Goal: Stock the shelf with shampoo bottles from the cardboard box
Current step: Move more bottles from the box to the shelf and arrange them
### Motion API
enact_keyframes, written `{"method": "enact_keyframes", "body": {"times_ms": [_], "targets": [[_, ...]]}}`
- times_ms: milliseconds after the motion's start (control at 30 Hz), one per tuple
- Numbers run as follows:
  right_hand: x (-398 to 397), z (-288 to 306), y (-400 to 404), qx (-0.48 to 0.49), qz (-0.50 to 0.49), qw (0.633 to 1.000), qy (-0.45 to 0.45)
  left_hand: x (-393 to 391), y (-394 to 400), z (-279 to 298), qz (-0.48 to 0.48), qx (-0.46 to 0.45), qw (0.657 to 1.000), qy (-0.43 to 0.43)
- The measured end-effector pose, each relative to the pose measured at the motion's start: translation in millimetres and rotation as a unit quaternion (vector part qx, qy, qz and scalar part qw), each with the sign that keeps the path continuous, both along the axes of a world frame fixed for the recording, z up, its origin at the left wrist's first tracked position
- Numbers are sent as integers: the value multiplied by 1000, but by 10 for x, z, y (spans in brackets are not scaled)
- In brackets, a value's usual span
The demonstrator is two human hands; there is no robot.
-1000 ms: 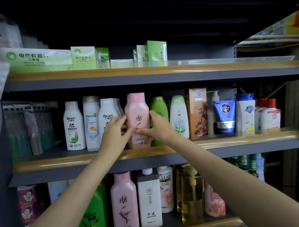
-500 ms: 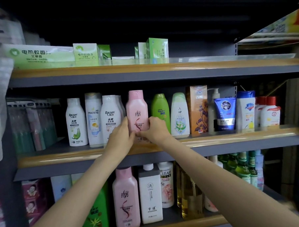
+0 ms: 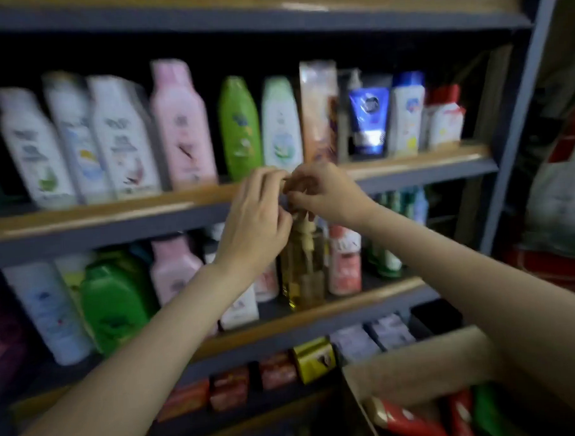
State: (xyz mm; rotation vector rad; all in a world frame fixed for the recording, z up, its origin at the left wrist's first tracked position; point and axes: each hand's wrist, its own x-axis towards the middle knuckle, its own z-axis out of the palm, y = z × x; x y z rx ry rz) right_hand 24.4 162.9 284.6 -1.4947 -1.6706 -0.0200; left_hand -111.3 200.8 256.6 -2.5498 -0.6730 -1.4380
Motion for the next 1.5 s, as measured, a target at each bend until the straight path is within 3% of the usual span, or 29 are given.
{"method": "enact_keyframes", "body": {"times_ms": [167,333,400,467,567,667,833,933,1033,1133,1200,1300,1433,1500], "targets": [[1011,-905,-644,-187,-92,978,-5,915,-337,-834,-98,-117,983,101],[1889,-2068,-1193,-435,-146,888,-21,1672,-647,-1823,-166,-231,915,288],[2091,-2439,-1274,-509,-150,848,19,1885,-741,-2177,-167,-260,882,357],[2290,-2830,-1344,-475,-162,865,-14,2046,-784,-2508,-169,-296,852,398],[2501,-3461,-1350,-521,-180,834,-24,2197,-784,-2889,-164,-375,812,416],[2617,-4061,-1291,-595,-233,769,7,2275,-738,-3156,-136,-404,789,443],[2739,-4580,-1211,-618,-349,688,153,2329,-632,-3434,-110,-423,781,445],[2861,-4641,-1240,-579,-387,640,324,2361,-627,-3494,-108,-432,783,435],[2877,-4430,-1217,-517,-357,597,499,2396,-629,-3483,-119,-432,786,425],[2818,-3989,-1232,-522,-335,551,558,2483,-673,-3371,-129,-476,768,408],[2753,-3693,-1275,-540,-290,530,586,2543,-726,-3242,-124,-563,730,367],[2479,-3217,-1339,-574,-166,565,569,2538,-774,-2990,-105,-701,636,306],[2027,-2571,-1278,-547,-20,676,492,2180,-655,-2439,-111,-820,539,157],[1868,-2304,-1241,-537,13,714,449,1837,-506,-2158,-143,-829,527,122]]}}
